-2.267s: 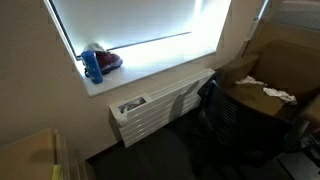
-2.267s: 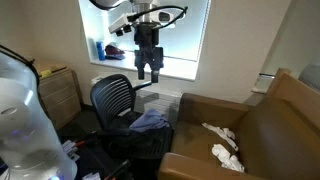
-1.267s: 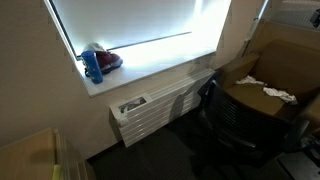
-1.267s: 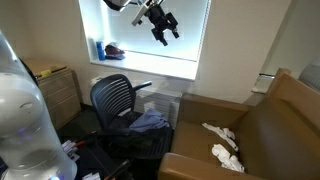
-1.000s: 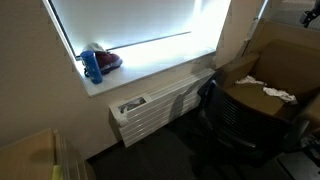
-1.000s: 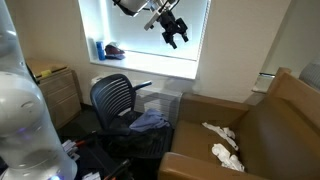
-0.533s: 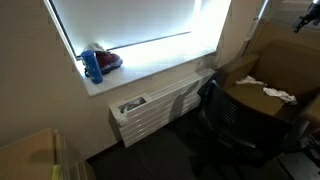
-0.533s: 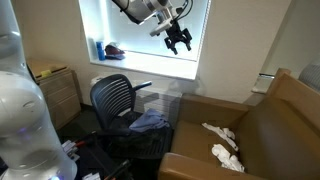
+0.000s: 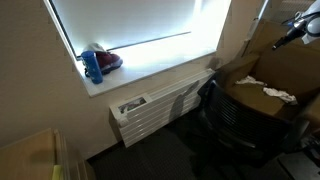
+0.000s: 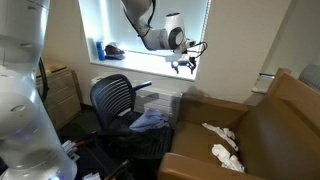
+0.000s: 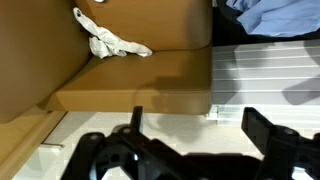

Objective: Move the blue shirt to the armrest of the brown couch

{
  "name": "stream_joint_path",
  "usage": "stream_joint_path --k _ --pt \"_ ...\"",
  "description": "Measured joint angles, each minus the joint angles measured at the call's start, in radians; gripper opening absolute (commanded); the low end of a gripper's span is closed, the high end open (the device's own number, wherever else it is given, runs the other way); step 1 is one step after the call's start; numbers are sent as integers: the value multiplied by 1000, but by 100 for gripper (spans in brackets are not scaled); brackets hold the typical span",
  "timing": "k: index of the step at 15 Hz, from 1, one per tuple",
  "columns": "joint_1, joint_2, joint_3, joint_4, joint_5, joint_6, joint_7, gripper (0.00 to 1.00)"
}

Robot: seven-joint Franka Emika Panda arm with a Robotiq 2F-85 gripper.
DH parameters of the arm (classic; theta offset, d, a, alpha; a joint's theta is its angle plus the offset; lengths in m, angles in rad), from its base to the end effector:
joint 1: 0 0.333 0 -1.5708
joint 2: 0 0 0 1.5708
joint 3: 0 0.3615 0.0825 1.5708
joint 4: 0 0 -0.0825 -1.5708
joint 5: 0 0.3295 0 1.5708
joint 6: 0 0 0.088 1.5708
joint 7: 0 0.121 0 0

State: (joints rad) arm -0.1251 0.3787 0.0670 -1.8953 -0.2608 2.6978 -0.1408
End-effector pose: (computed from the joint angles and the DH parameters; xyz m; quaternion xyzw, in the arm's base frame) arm 0.6433 -0.0354 0.4141 0.9655 0.1382 0.2022 0.0883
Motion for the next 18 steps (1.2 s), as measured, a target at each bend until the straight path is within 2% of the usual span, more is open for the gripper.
stream_joint_path --k 5,8,11,14,16,18 --pt "34 -5 -34 2 19 -1 0 100" --pt "1 75 63 26 240 9 -181 100" --pt "-28 232 183 126 376 0 -327 100" --pt "-83 357 277 245 431 -119 -455 100" --pt "-102 397 285 303 435 -243 -485 100" --pt "-110 408 285 325 435 -273 -492 100"
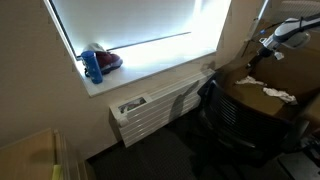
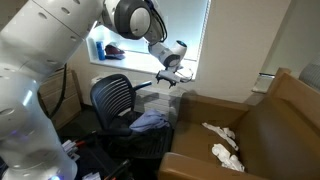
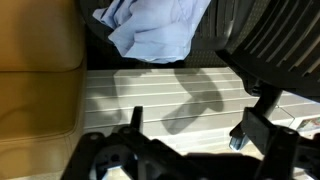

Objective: Move the blue shirt to the armrest of the brown couch

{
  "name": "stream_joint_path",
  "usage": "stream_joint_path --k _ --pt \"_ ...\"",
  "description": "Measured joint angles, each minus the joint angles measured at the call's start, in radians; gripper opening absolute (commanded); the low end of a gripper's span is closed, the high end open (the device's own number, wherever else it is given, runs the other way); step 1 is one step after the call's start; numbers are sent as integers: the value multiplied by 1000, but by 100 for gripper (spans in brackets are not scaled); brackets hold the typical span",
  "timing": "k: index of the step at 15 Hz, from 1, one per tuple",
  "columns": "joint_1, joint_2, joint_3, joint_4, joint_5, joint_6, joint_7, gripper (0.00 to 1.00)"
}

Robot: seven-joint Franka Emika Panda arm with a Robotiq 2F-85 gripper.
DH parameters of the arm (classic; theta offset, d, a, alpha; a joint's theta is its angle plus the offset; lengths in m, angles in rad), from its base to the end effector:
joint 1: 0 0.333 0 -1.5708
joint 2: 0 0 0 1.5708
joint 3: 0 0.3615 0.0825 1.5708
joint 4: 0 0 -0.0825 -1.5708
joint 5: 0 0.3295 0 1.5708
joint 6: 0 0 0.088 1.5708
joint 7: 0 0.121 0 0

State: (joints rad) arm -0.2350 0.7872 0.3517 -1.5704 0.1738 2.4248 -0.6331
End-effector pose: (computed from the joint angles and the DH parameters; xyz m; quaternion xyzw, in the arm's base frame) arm 0.7036 0.0325 0.2649 -0.9503 -0.2491 -0.0943 0.1611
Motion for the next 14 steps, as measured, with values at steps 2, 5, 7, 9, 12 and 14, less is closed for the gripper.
stream_joint_path --k 2,5,7,9,12,14 --pt "7 2 -8 2 0 0 0 100" --pt "29 40 -12 11 0 -51 0 100" --pt "55 96 -13 39 0 -86 -1 100" --pt "85 156 -16 87 -5 -110 -1 100" --pt "125 230 -28 182 -13 -183 -1 100" --pt "148 270 -48 248 -22 -258 0 100"
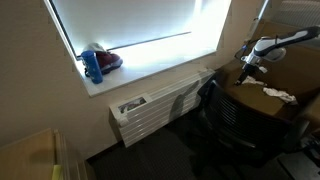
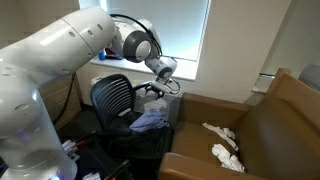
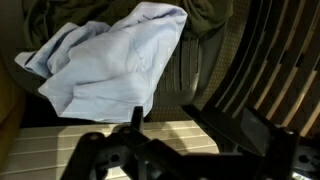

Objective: Move the blue shirt to the armrest of the brown couch

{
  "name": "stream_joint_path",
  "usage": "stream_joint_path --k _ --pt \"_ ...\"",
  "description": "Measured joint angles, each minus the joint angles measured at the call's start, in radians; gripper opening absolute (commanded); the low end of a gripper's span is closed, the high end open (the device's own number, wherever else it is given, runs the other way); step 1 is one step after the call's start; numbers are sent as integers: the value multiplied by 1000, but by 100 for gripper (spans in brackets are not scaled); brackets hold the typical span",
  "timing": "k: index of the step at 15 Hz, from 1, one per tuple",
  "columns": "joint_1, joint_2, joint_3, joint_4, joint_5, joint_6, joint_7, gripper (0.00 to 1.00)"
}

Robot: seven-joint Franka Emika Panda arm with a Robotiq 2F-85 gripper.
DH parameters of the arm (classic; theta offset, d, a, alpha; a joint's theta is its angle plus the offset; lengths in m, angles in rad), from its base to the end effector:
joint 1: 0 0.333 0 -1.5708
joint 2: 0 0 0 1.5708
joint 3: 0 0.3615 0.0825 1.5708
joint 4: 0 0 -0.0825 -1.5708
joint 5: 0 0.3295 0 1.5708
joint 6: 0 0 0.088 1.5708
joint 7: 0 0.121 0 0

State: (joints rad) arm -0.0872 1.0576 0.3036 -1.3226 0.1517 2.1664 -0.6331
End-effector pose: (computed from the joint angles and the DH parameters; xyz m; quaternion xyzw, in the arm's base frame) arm 0.7020 0.1051 0.1436 -0.9293 -0.3009 0.0451 0.2092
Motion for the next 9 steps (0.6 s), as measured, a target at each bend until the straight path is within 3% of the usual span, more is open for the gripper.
stream_joint_path --k 3,9 --pt "28 30 -41 63 -24 -80 25 100" --pt "41 70 -50 79 -32 -79 26 100"
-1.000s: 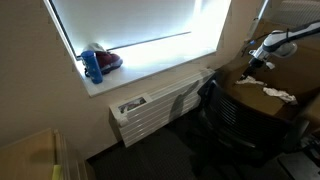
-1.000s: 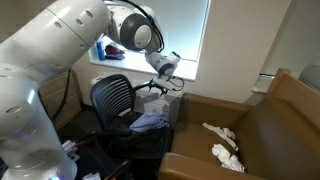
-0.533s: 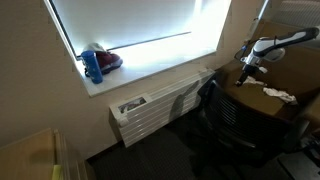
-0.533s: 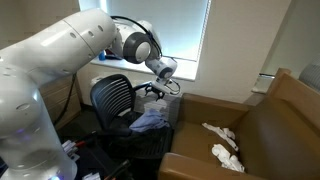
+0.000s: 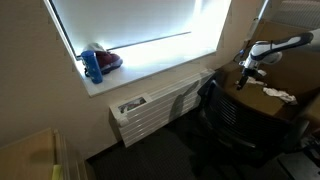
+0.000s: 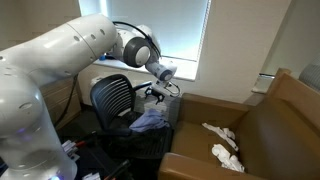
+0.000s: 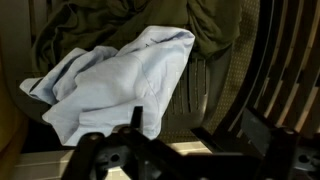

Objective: Move the blue shirt to the armrest of the brown couch

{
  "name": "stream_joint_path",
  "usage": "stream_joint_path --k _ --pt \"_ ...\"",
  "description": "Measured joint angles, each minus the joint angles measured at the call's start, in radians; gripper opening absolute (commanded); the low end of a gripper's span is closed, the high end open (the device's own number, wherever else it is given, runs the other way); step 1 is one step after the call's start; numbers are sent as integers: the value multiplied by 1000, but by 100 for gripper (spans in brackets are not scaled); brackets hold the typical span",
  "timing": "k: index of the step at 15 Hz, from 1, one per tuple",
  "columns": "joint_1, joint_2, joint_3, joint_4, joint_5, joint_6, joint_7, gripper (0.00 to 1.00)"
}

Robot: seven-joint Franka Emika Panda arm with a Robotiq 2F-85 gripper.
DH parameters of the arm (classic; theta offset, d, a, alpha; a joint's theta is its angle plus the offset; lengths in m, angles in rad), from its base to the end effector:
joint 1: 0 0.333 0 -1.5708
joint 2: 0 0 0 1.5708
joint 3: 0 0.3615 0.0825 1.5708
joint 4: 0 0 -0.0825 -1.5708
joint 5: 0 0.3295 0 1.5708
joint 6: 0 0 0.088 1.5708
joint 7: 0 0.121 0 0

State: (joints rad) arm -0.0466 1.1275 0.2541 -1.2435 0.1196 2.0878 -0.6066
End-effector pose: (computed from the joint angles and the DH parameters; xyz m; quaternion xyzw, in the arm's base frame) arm 0.6994 0.1046 0.1108 -0.9295 -0.3022 0.0899 0.1913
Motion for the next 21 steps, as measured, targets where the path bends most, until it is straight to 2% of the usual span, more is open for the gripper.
stream_joint_path --k 4,8,14,17,21 --pt "35 86 -21 40 -62 77 -3 100" --pt "106 129 -83 97 -170 138 25 100" --pt "117 147 -82 133 -173 119 26 100" --pt "100 201 -54 162 -165 72 -6 100" --pt "99 270 -49 223 -164 33 -16 100"
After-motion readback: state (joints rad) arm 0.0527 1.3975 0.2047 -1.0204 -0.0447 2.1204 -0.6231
